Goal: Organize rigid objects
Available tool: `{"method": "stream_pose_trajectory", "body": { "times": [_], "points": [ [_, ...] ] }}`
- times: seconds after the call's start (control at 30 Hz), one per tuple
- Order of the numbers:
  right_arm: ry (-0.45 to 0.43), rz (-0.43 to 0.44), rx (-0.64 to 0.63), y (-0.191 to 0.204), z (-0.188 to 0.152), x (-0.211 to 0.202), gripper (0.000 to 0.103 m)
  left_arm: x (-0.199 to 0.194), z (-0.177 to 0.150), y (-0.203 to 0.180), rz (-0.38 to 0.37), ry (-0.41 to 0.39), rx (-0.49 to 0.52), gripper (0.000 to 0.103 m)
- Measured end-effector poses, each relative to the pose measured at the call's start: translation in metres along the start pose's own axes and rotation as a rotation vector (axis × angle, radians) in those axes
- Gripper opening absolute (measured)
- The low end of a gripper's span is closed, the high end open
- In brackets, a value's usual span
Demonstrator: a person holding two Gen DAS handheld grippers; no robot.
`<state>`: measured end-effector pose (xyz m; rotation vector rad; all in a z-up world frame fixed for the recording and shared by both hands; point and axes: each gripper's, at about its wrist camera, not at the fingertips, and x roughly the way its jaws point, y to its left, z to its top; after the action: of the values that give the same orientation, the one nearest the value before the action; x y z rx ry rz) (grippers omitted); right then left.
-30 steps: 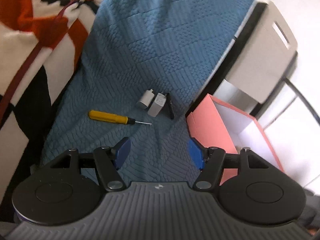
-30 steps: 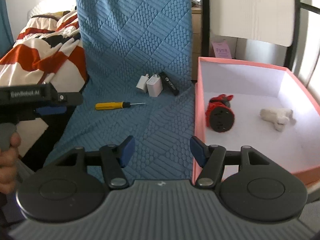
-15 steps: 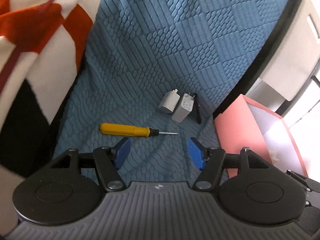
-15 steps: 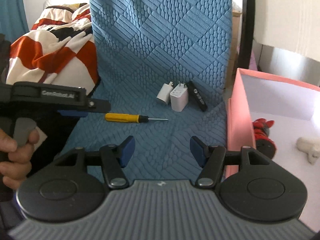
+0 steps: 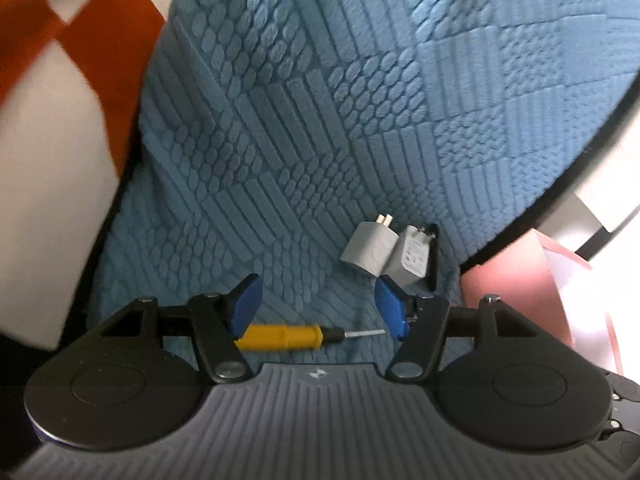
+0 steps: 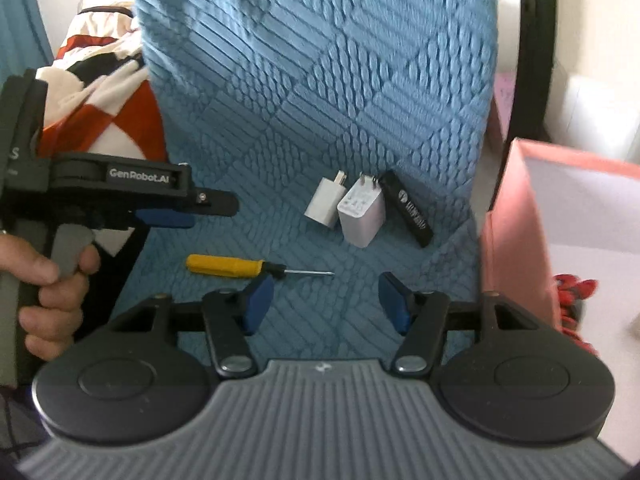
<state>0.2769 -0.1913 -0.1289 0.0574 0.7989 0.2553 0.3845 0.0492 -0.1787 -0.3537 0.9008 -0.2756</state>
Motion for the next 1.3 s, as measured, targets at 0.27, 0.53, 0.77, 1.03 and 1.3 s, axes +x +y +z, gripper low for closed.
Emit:
{"method": "stream_pose_trajectory", "body": {
  "times": [0.27, 0.53, 0.77, 1.03, 1.3],
  "points": [
    [0.02, -0.02, -0.006, -0.007, 0.019, 0.047, 0.058, 0.045, 0.012, -0.011, -0.074, 0.035, 0.036, 0.068],
    [-0.001, -0.051, -0.065, -0.012, 0.023, 0.089, 0.057, 0.077, 0.014, -0.025, -0.071, 0.066, 0.092, 0.068],
    [0.001, -0.034, -0.04, -0.018, 0.024, 0.11, 0.057, 0.1, 0.015, -0.029, -0.054, 0.086, 0.135, 0.068],
    [0.009, -0.056, -0.129, 0.0, 0.027, 0.114, 0.057, 0.109, 0.018, -0.028, -0.057, 0.101, 0.157, 0.068],
    [0.023, -0.083, -0.132, -0.005, 0.029, 0.124, 0.056, 0.099, 0.022, -0.013, -0.07, 0.109, 0.12, 0.066]
  ]
}}
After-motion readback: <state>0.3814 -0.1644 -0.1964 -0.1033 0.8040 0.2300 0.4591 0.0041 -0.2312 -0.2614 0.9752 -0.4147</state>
